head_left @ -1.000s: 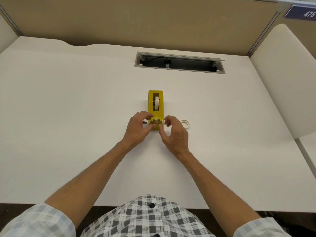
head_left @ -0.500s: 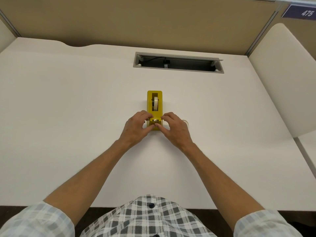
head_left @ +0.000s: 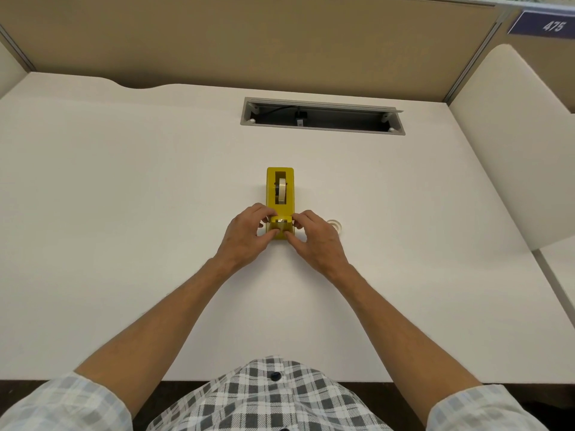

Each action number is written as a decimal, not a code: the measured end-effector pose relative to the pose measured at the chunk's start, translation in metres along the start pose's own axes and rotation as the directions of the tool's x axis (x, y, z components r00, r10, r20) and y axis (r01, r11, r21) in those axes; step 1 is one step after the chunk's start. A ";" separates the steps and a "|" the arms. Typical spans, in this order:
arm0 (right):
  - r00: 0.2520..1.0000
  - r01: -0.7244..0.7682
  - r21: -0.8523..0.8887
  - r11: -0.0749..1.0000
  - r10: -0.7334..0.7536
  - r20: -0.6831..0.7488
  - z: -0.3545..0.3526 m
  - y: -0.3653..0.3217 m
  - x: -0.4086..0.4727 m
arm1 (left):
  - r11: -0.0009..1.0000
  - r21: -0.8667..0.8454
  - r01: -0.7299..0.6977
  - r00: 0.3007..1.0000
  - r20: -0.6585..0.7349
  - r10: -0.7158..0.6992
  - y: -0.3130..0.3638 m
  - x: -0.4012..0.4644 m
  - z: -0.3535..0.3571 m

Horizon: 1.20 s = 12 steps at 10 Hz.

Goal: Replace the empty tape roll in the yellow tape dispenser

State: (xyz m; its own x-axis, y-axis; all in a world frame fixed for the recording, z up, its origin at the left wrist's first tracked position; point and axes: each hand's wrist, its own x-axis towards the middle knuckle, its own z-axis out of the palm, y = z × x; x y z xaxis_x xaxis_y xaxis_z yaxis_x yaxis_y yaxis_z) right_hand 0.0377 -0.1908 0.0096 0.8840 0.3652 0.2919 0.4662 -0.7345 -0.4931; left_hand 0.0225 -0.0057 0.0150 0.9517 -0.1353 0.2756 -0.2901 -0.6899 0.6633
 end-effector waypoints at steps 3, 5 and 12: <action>1.000 -0.011 -0.011 1.000 0.011 -0.009 -0.001 -0.006 0.002 | 0.998 -0.063 0.021 1.000 -0.006 -0.021 0.002 -0.002 -0.003; 0.999 -0.034 -0.022 0.999 0.034 0.005 -0.001 -0.008 0.004 | 0.999 -0.041 0.018 1.000 -0.008 -0.018 0.003 0.000 -0.004; 0.993 -0.106 -0.093 0.990 0.102 -0.052 -0.030 -0.012 0.009 | 0.998 0.052 0.041 0.998 -0.052 -0.038 0.004 0.001 -0.024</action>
